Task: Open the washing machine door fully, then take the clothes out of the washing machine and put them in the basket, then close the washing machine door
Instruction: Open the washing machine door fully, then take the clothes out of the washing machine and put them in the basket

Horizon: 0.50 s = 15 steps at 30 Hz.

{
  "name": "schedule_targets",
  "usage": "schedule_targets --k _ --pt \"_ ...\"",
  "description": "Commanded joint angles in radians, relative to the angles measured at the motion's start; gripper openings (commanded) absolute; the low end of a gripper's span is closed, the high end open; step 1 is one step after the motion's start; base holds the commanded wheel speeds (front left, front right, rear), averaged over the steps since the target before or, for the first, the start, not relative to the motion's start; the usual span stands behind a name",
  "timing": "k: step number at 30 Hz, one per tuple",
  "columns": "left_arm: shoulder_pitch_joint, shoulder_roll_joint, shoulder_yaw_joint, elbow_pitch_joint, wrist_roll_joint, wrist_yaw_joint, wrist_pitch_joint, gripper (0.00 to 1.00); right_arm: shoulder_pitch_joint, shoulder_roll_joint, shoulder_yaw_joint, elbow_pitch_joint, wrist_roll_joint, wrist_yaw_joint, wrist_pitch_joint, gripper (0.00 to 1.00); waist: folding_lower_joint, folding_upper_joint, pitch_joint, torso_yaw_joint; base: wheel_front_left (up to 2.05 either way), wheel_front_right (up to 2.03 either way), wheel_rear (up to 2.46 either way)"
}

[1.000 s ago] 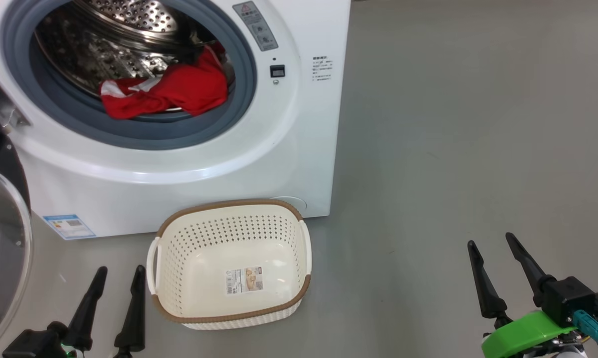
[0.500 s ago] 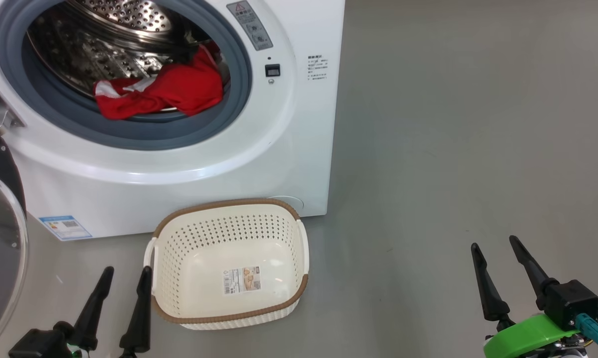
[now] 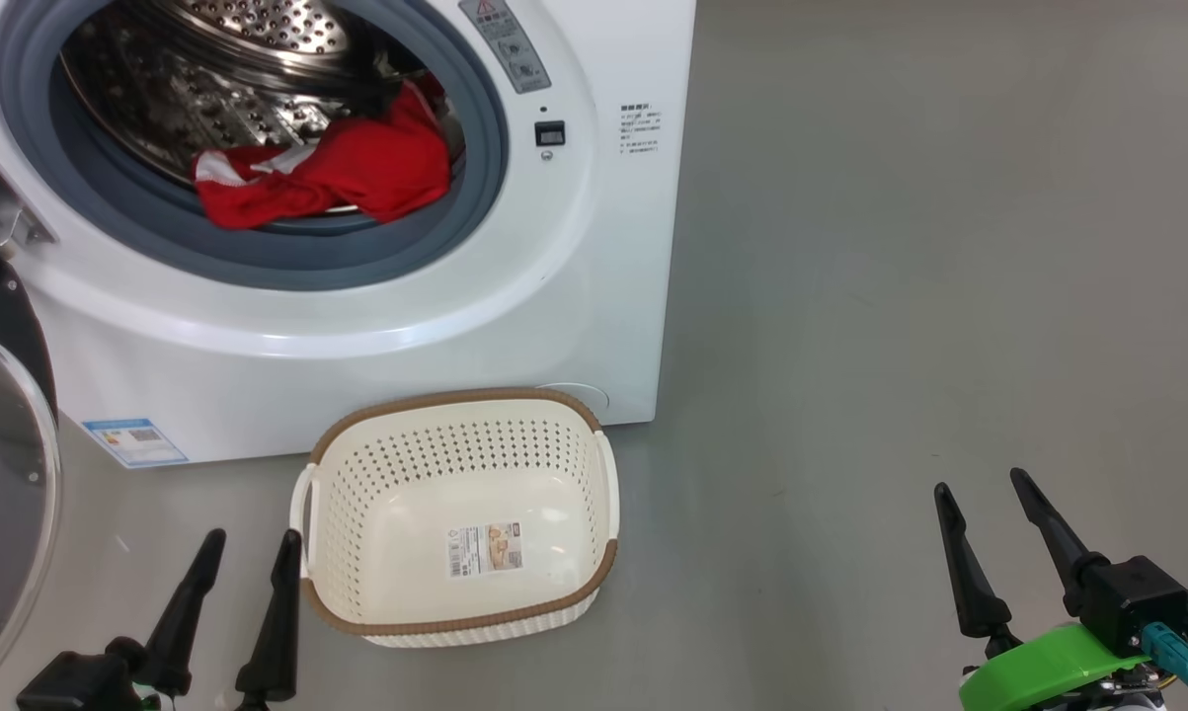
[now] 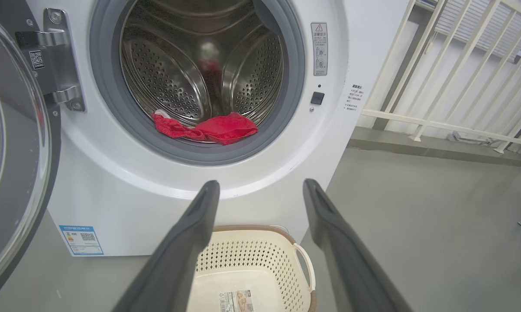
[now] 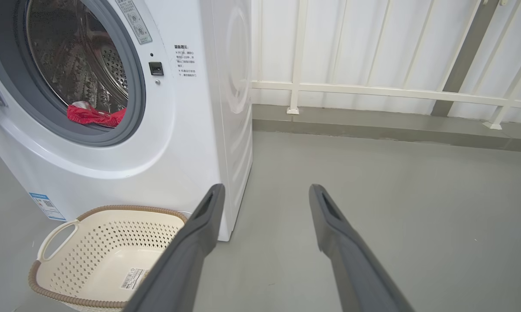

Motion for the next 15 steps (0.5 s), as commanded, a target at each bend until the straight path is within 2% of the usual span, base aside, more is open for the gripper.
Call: schedule_targets --k 1,7,15 --pt "-0.028 0.026 0.035 -0.023 -0.008 0.002 -0.005 1.00 -0.016 -0.009 0.020 -0.025 -0.012 0.005 -0.007 1.00 0.0000 0.0000 0.004 0.001 0.00 0.00 0.00" --pt "-0.035 0.032 0.029 -0.018 -0.040 0.002 -0.005 1.00 -0.019 -0.008 0.023 -0.022 -0.012 0.005 -0.007 1.00 0.0000 0.0000 0.008 0.000 0.10 -0.10 0.00" --pt "-0.039 0.043 0.024 -0.023 -0.047 0.002 -0.005 1.00 -0.019 -0.006 0.029 -0.018 -0.012 0.005 -0.007 1.00 0.0000 0.0000 0.010 -0.001 0.76 -0.76 0.00"
